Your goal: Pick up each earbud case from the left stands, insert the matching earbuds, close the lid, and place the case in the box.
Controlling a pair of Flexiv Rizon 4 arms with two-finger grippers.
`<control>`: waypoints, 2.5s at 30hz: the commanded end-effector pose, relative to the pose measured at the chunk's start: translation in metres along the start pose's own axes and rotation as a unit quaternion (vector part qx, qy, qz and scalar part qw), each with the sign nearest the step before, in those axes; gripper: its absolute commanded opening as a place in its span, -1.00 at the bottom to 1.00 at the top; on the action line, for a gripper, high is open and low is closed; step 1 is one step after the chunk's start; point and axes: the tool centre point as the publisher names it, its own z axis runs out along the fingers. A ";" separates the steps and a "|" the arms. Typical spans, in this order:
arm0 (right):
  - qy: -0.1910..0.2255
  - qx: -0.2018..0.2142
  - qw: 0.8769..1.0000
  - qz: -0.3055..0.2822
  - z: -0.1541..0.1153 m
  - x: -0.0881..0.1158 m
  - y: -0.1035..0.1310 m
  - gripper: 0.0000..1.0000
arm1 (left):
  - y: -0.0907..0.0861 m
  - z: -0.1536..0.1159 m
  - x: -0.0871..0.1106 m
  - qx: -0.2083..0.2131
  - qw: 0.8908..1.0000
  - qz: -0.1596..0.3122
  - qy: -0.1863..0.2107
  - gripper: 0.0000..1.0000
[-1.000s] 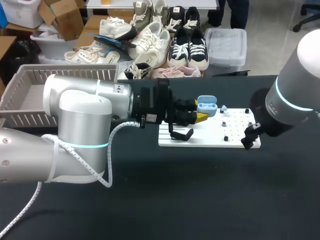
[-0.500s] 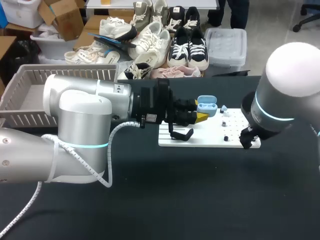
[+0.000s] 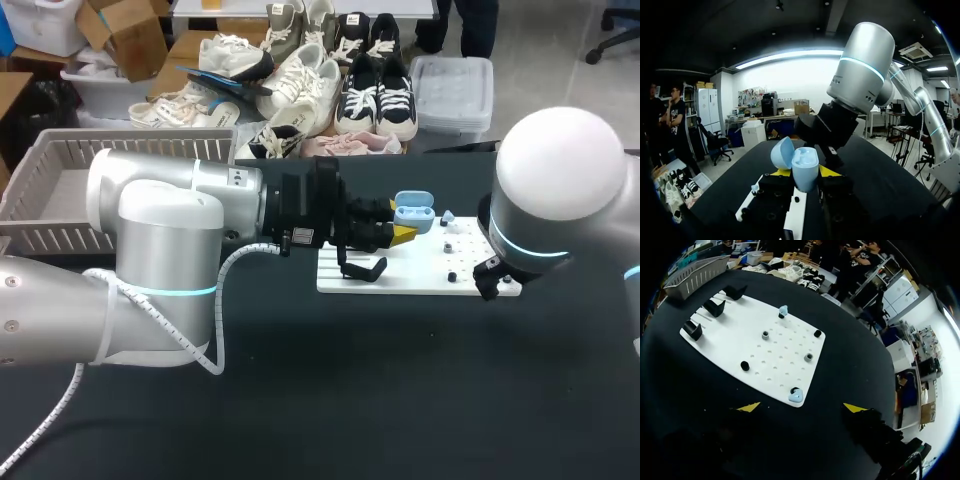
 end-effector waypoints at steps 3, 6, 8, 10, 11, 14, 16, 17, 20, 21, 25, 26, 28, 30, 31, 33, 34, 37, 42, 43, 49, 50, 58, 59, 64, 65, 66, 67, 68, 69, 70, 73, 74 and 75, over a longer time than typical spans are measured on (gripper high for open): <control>-0.009 0.010 1.000 0.000 -0.001 0.001 0.003 1.00 | -0.001 0.001 0.000 -0.004 1.000 0.000 0.000 -1.00; -0.016 -0.015 1.000 0.003 -0.001 0.000 0.003 1.00 | -0.001 0.001 0.000 -0.004 1.000 0.000 0.000 -1.00; -0.016 -0.016 1.000 -0.002 -0.002 0.000 0.003 1.00 | -0.001 0.001 0.000 -0.004 1.000 0.000 0.000 -1.00; -0.015 -0.023 1.000 -0.007 -0.002 -0.001 0.003 1.00 | -0.001 0.001 0.000 -0.004 1.000 0.000 0.000 -1.00; -0.012 -0.019 1.000 -0.009 -0.002 -0.001 0.003 1.00 | -0.001 0.001 0.000 -0.004 1.000 0.000 0.000 -1.00; -0.010 -0.016 1.000 -0.012 -0.002 -0.002 0.004 1.00 | -0.001 0.001 0.000 -0.004 1.000 0.000 0.000 -1.00; -0.008 -0.014 1.000 -0.014 -0.002 -0.002 0.004 1.00 | -0.001 0.001 0.000 -0.004 1.000 0.000 0.000 -1.00; -0.007 -0.014 1.000 -0.015 -0.002 -0.002 0.004 1.00 | -0.001 0.001 0.000 -0.004 1.000 0.000 0.000 -1.00; -0.006 -0.025 1.000 -0.010 -0.001 -0.002 0.004 1.00 | -0.001 0.001 0.000 -0.004 1.000 0.000 0.000 -1.00; -0.003 -0.030 1.000 -0.007 0.000 -0.002 0.004 1.00 | -0.001 0.001 0.000 -0.004 1.000 0.000 0.000 -1.00; -0.004 -0.052 0.999 0.002 0.002 -0.002 0.004 1.00 | -0.001 0.001 0.000 -0.004 1.000 0.000 0.000 -1.00; -0.003 -0.051 0.999 0.002 0.003 -0.002 0.004 1.00 | -0.001 0.001 0.000 -0.004 1.000 0.000 0.000 -1.00; -0.003 -0.055 0.998 0.002 0.003 -0.002 0.005 1.00 | -0.001 0.001 0.000 -0.004 1.000 0.000 0.000 -1.00; -0.001 -0.056 0.998 0.001 0.005 -0.002 0.005 0.98 | -0.001 0.001 0.000 -0.004 1.000 0.000 0.000 -1.00; -0.001 -0.057 0.998 0.000 0.006 -0.002 0.005 0.96 | -0.001 0.001 0.000 -0.004 1.000 0.000 0.000 -1.00; 0.000 -0.058 0.998 -0.001 0.007 -0.002 0.005 0.93 | -0.001 0.001 0.000 -0.004 1.000 0.000 0.000 -1.00; 0.001 -0.061 0.998 -0.003 0.008 -0.002 0.005 0.92 | -0.001 0.001 0.000 -0.004 1.000 0.000 0.000 -1.00; 0.001 -0.063 0.998 -0.003 0.009 -0.003 0.005 0.76 | -0.001 0.001 0.000 -0.004 1.000 0.000 0.000 -1.00; 0.002 -0.065 0.998 -0.004 0.011 -0.005 0.006 0.61 | -0.001 0.001 0.000 -0.004 1.000 0.000 0.000 -1.00; 0.002 -0.065 0.998 -0.003 0.011 -0.005 0.006 0.62 | -0.001 0.001 0.000 -0.004 1.000 0.000 0.000 -1.00; 0.005 -0.068 0.998 -0.002 0.012 -0.006 0.006 0.29 | -0.001 0.001 0.000 -0.004 1.000 0.000 0.000 -1.00; 0.006 -0.068 0.998 -0.003 0.012 -0.006 0.006 0.13 | -0.001 0.001 0.000 -0.004 1.000 0.000 0.000 -1.00; 0.008 -0.070 0.998 -0.003 0.015 -0.006 0.007 -0.07 | -0.001 0.001 0.000 -0.004 1.000 0.000 0.000 -1.00; 0.008 -0.070 0.998 -0.003 0.015 -0.006 0.007 -0.07 | -0.001 0.001 0.000 -0.004 1.000 0.000 0.000 -1.00; 0.010 -0.071 0.997 -0.004 0.017 -0.006 0.009 -0.17 | -0.001 0.001 0.000 -0.004 1.000 0.000 0.000 -1.00; 0.011 -0.072 0.997 -0.004 0.017 -0.006 0.009 -0.19 | -0.001 0.001 0.000 -0.004 1.000 0.000 0.000 -1.00; 0.011 -0.072 0.997 -0.004 0.017 -0.006 0.009 -0.22 | -0.001 0.001 0.000 -0.004 1.000 0.000 0.000 -1.00; 0.011 -0.072 0.997 -0.004 0.017 -0.006 0.009 -0.25 | -0.001 0.001 0.000 -0.004 1.000 0.000 0.000 -1.00; 0.011 -0.072 0.997 -0.004 0.017 -0.006 0.009 -0.26 | -0.001 0.001 0.000 -0.004 1.000 0.000 0.000 -1.00; 0.011 -0.071 0.997 -0.003 0.017 -0.006 0.009 -0.26 | -0.001 0.001 0.000 -0.004 1.000 0.000 0.000 -1.00; 0.011 -0.071 0.997 -0.003 0.017 -0.006 0.009 -0.26 | -0.001 0.001 0.000 -0.004 1.000 0.000 0.000 -1.00; 0.012 -0.071 0.997 -0.003 0.017 -0.006 0.009 -0.31 | -0.001 0.001 0.000 -0.004 1.000 0.000 0.000 -1.00; 0.012 -0.071 0.997 -0.003 0.017 -0.006 0.009 -0.33 | -0.001 0.001 0.000 -0.004 1.000 0.000 0.000 -1.00; 0.012 -0.071 0.997 -0.002 0.017 -0.006 0.009 -0.34 | -0.001 0.001 0.000 -0.004 1.000 0.000 0.000 -1.00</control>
